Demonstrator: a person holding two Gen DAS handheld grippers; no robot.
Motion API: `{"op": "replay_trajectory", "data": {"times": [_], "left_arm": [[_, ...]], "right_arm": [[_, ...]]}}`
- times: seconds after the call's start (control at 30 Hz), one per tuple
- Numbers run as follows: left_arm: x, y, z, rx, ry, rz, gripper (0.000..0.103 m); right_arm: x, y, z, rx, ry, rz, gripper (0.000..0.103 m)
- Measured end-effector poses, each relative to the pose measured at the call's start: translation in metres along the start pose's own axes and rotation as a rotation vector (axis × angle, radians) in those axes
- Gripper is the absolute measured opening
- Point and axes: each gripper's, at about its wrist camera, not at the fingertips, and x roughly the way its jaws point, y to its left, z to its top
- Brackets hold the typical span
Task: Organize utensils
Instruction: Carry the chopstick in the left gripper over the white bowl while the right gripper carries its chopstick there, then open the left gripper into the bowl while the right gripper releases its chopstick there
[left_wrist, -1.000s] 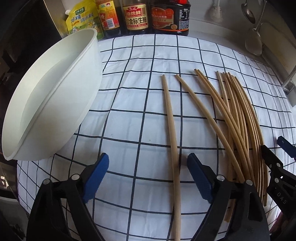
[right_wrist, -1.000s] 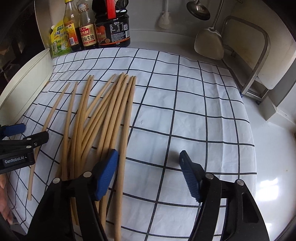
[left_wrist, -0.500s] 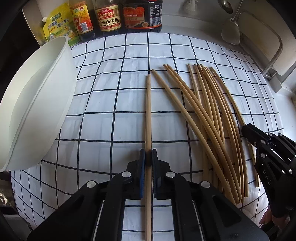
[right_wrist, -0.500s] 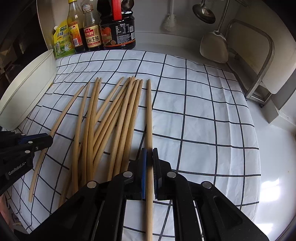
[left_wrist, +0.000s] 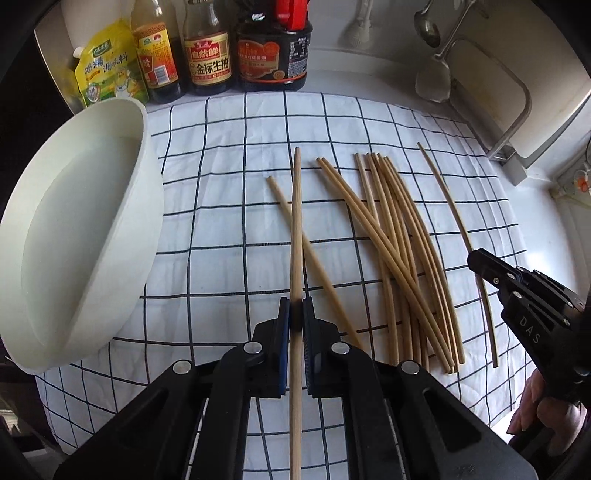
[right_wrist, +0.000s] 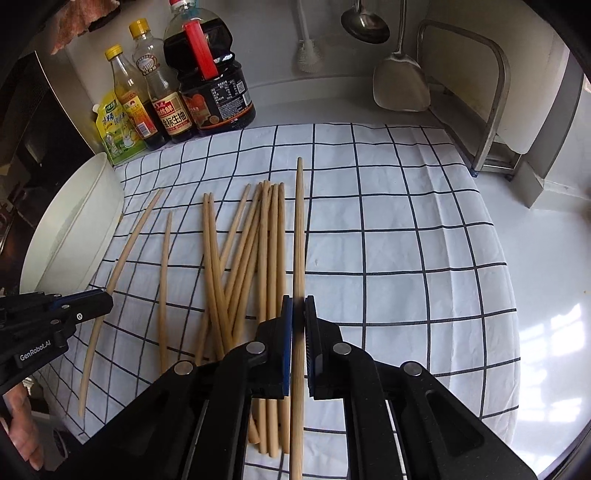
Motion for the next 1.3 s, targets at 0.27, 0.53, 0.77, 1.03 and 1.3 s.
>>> {"op": "replay_trajectory", "data": {"times": [0.27, 0.53, 0.77, 1.03, 1.3], "left_arm": [[-0.063, 0.028, 0.014, 0.022, -0.122, -0.054, 0.007], [-0.113, 0.085, 0.023, 0.008, -0.211, -0.068, 0.007], [-0.137, 0.146, 0.031, -0.031, -0.251, -0.016, 0.007], [-0.112, 0.225, 0.037, -0.105, -0.200, 0.080, 0.007], [-0.059, 0.263, 0.047, -0.163, -0.119, 0.079, 0.008]], "right_arm": [[-0.036, 0.045, 0.021, -0.027, -0.074, 0.014, 0.006], [-0.053, 0.119, 0.057, -0.107, -0.148, 0.075, 0.006], [-0.041, 0.192, 0.079, -0.172, -0.159, 0.185, 0.006], [0.008, 0.274, 0.100, -0.232, -0.072, 0.279, 0.006], [0.064, 0.315, 0.105, -0.248, 0.060, 0.270, 0.006]]}}
